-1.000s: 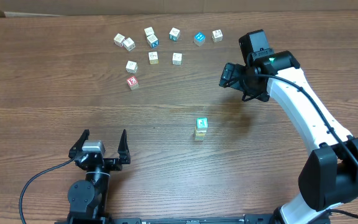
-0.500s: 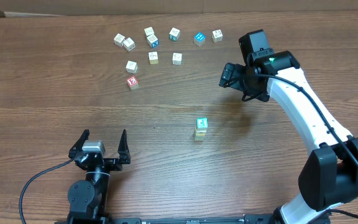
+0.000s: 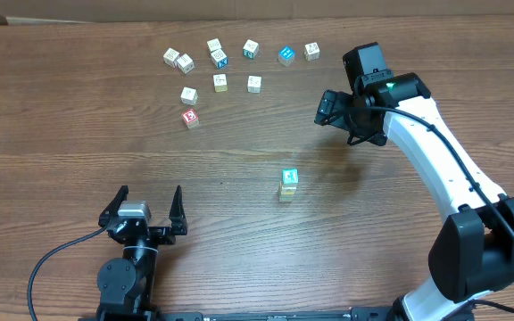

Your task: Form a tower

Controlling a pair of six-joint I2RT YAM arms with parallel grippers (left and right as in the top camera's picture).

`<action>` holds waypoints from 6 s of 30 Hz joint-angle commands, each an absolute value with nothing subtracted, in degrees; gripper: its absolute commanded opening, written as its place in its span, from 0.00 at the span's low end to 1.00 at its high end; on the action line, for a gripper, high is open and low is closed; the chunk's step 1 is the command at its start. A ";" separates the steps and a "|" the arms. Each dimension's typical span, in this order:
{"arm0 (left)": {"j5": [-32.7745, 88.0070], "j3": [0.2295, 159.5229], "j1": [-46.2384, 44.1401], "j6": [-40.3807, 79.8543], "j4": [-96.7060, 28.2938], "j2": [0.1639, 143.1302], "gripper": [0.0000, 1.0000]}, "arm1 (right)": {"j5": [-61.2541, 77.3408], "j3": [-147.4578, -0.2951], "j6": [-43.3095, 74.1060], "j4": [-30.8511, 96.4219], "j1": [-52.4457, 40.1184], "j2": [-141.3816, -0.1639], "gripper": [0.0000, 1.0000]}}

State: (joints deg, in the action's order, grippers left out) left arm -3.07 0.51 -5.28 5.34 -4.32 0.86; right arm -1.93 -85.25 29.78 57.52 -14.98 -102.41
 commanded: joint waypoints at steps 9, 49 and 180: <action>-3.14 0.27 -5.65 4.03 -4.23 0.21 1.00 | -2.52 -85.12 29.61 57.25 -14.70 -102.37 1.00; -3.14 0.27 -5.65 4.03 -4.23 0.21 0.99 | -2.52 -85.12 29.61 57.28 -19.35 -95.29 1.00; -3.14 0.27 -5.65 4.03 -4.23 0.21 0.99 | -2.52 -0.43 29.61 -1.63 -10.52 -0.12 1.00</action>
